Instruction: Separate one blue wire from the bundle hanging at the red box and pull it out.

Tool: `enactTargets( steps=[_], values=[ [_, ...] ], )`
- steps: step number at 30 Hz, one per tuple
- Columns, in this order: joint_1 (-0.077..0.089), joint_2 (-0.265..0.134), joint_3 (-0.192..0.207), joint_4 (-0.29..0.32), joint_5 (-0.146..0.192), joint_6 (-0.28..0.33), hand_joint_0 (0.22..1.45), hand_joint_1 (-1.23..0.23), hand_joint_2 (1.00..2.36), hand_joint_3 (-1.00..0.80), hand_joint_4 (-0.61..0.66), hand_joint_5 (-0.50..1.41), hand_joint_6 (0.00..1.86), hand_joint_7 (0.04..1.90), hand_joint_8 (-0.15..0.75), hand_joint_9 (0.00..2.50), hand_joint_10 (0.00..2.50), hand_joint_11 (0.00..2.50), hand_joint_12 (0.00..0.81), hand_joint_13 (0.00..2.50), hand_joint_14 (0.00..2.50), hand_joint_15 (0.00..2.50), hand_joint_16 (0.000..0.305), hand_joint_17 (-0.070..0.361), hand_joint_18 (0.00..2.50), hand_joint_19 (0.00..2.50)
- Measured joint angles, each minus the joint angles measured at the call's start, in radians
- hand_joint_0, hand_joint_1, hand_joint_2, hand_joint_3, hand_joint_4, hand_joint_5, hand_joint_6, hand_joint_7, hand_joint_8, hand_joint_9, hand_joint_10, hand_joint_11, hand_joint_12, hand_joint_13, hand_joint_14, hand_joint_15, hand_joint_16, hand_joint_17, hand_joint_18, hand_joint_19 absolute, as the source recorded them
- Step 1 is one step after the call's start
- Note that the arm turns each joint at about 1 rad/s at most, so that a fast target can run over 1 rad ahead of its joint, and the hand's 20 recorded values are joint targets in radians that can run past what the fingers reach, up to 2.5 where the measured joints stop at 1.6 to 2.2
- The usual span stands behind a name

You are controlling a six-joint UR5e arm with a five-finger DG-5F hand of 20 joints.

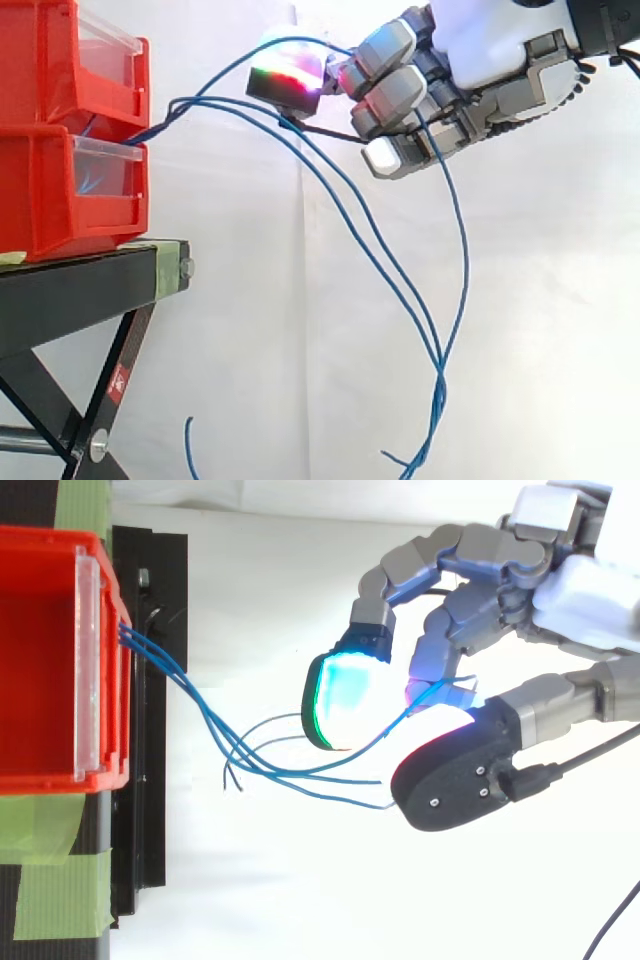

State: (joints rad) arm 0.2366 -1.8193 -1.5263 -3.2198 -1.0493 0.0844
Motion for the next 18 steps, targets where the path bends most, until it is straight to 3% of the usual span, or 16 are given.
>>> enactTargets(
  steps=[11, 18],
  values=[
    [0.000, 0.000, 0.000, 0.000, 0.000, 0.000, 0.52, -0.77, 1.01, -0.34, 0.10, -0.16, 0.92, 0.99, 0.308, 0.85, 0.74, 1.54, 0.382, 0.65, 0.94, 1.42, 0.051, 0.115, 0.76, 0.82],
    [0.000, 0.000, 0.000, 0.000, 0.000, 0.000, 0.47, -0.69, 1.00, -0.50, 0.09, -0.15, 0.91, 0.97, 0.327, 0.86, 0.81, 1.48, 0.408, 0.64, 1.08, 1.33, 0.054, 0.122, 0.78, 0.81]
  ],
)
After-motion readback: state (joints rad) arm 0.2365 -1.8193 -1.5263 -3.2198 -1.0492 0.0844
